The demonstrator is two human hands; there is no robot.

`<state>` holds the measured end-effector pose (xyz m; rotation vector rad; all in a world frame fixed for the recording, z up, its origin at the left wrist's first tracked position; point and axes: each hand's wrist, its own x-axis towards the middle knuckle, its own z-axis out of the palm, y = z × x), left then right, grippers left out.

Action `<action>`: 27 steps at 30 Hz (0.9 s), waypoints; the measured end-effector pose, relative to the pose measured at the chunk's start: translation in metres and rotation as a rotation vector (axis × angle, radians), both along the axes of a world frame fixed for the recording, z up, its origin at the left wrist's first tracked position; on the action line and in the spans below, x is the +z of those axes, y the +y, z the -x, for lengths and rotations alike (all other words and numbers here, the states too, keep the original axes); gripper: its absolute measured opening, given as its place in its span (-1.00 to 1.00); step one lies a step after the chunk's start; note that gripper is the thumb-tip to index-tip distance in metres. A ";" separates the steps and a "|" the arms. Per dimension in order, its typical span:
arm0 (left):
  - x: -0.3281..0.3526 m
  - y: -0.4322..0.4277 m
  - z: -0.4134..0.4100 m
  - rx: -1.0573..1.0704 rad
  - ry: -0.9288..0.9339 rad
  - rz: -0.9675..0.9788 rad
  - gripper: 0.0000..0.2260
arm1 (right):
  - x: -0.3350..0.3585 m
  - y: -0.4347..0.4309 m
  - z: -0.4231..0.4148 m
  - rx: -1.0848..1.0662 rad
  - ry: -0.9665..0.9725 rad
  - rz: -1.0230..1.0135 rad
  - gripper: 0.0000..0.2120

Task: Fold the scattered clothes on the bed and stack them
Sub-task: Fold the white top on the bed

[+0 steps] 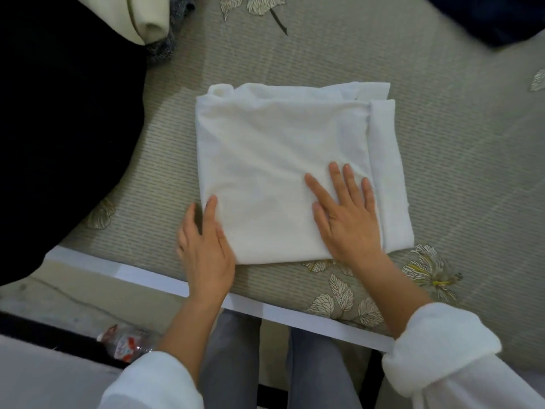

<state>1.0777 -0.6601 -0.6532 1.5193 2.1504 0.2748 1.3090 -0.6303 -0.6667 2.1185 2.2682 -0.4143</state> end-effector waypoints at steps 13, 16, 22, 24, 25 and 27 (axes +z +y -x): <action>0.026 0.067 0.015 0.566 -0.621 0.153 -0.58 | 0.042 0.058 -0.072 -0.915 0.815 0.259 -0.47; 0.036 0.074 0.014 0.573 -0.708 0.328 -0.78 | 0.046 0.067 -0.073 -1.027 1.007 0.471 -0.43; 0.079 0.082 -0.006 0.498 -0.621 0.333 -0.95 | 0.078 0.036 -0.075 -1.074 1.230 0.695 -0.54; 0.097 0.083 -0.026 0.391 -0.567 0.316 -0.92 | 0.089 0.007 -0.085 -1.130 1.291 0.631 -0.63; 0.103 0.083 -0.038 0.321 -0.540 0.314 -0.89 | 0.094 -0.009 -0.092 -1.162 1.318 0.589 -0.64; 0.116 0.085 -0.069 0.182 -0.498 0.307 -0.80 | 0.104 -0.042 -0.110 -1.253 1.351 0.480 -0.64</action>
